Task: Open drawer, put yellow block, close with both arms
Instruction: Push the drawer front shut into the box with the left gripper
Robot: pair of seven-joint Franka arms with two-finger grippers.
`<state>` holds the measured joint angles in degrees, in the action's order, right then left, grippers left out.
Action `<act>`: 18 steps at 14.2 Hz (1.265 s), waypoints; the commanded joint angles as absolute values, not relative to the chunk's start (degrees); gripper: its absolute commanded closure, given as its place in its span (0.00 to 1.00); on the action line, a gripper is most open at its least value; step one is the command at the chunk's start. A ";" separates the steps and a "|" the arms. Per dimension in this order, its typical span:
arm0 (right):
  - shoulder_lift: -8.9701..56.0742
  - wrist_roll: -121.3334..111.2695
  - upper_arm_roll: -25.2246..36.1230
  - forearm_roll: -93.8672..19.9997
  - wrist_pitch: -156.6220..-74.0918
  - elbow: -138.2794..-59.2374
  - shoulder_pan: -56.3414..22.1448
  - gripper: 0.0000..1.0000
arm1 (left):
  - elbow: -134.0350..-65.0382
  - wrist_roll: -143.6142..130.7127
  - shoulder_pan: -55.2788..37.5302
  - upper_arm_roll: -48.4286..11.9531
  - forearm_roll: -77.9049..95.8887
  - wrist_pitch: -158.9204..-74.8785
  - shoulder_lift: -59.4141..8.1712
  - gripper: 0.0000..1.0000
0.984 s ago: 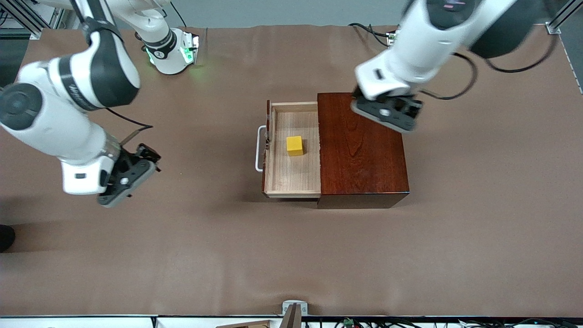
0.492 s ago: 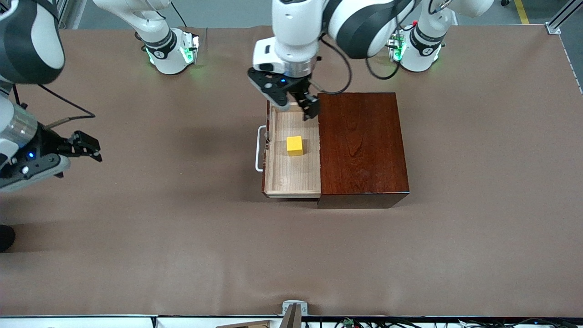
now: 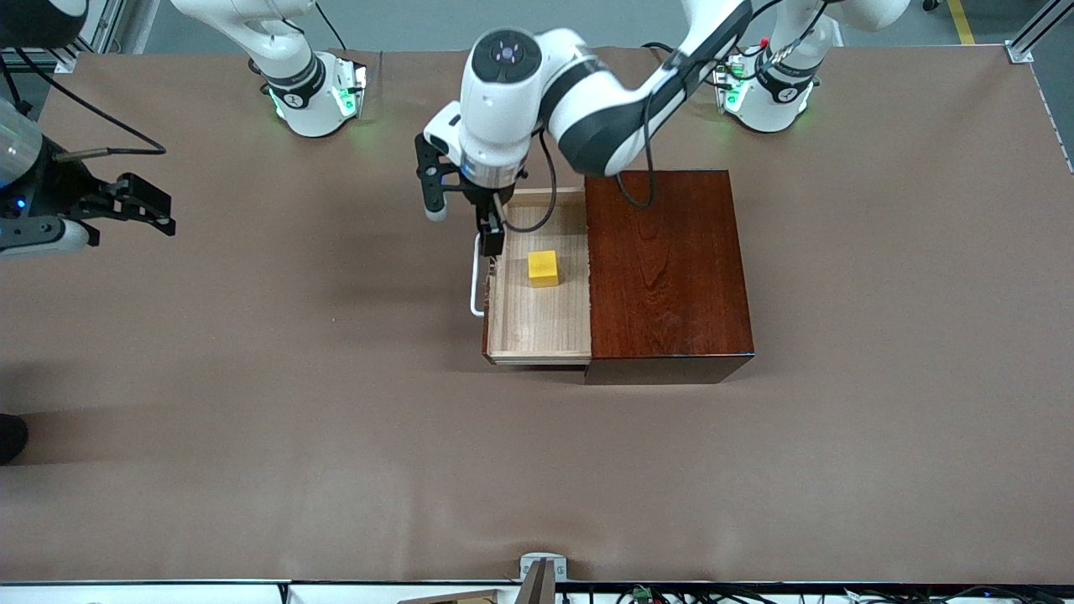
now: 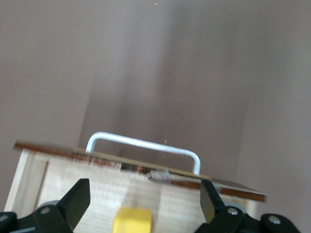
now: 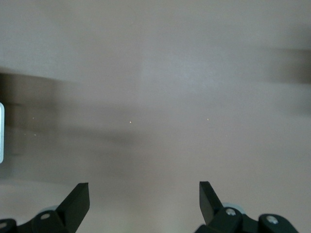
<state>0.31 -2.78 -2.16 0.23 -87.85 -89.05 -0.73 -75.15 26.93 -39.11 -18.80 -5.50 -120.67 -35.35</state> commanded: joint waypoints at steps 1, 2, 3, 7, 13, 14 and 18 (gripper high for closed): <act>-1.32 -0.62 1.74 0.62 -87.10 -90.62 -2.37 0.00 | -72.25 35.57 -39.29 -18.99 -4.92 -124.79 -40.94 0.00; -1.14 -0.70 2.19 0.53 -87.19 -90.53 -2.20 0.00 | -72.25 36.12 -39.29 -18.90 -4.92 -125.76 -42.09 0.00; -1.06 -0.62 2.20 0.09 -87.10 -90.53 -1.76 0.00 | -72.25 36.30 -39.29 -18.90 -4.92 -126.64 -43.32 0.00; -1.32 -0.62 2.11 -0.09 -86.92 -90.35 -2.29 0.00 | -72.59 36.21 -38.85 -18.28 -4.92 -126.74 -44.56 0.00; -1.32 -0.18 2.37 -0.70 -86.66 -90.26 -1.93 0.00 | -72.69 35.68 -38.32 -16.62 -5.54 -119.99 -42.90 0.00; -1.32 -0.26 2.37 -0.70 -86.57 -90.26 -1.32 0.00 | -72.69 35.94 -38.41 -15.39 -5.71 -118.40 -42.11 0.00; -1.41 -0.97 2.29 -0.53 -85.78 -90.09 -0.44 0.00 | -72.69 35.95 -38.32 -14.59 -10.00 -112.16 -40.35 0.00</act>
